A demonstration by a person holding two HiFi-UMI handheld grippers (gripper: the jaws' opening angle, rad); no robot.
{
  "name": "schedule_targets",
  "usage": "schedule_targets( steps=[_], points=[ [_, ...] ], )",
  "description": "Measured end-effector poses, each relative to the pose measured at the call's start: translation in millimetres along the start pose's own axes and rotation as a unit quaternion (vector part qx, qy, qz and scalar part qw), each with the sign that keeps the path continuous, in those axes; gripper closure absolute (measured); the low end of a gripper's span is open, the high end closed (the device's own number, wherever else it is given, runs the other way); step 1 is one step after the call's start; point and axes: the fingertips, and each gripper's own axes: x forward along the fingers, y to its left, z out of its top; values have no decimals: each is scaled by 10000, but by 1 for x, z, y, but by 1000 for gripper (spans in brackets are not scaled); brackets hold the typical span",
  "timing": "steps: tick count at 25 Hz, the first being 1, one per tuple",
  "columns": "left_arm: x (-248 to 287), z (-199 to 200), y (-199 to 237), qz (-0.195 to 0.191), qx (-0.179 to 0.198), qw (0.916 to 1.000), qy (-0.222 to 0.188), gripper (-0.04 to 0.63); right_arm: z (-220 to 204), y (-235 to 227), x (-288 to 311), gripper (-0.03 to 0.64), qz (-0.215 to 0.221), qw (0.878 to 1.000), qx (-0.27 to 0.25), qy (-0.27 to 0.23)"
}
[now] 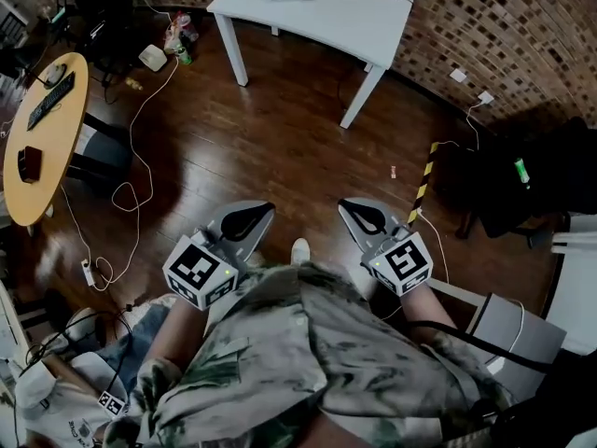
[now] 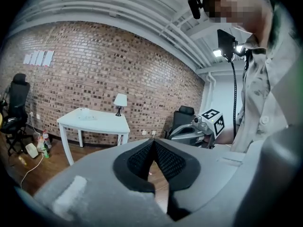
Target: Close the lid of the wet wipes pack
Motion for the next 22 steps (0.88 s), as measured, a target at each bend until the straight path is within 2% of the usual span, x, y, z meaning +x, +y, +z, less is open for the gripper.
schedule_targets(
  steps=[6,12,16,19,22],
  points=[
    [37,5,37,-60,-156,9996,238,594,-1,-46,29,609,36,9999,94,28],
    [77,18,107,-227,-245,9994,65,594,-2,-95,68,609,-197,9994,150,232],
    [108,40,167,-357,-367,9987,-45,594,17,-140,104,609,-360,9985,53,419],
    [124,73,207,-519,-283,9981,-196,594,42,-175,141,609,-398,9981,-42,473],
    [128,85,248,-553,-213,9980,-214,594,59,-205,181,609,-429,9972,-193,574]
  ],
)
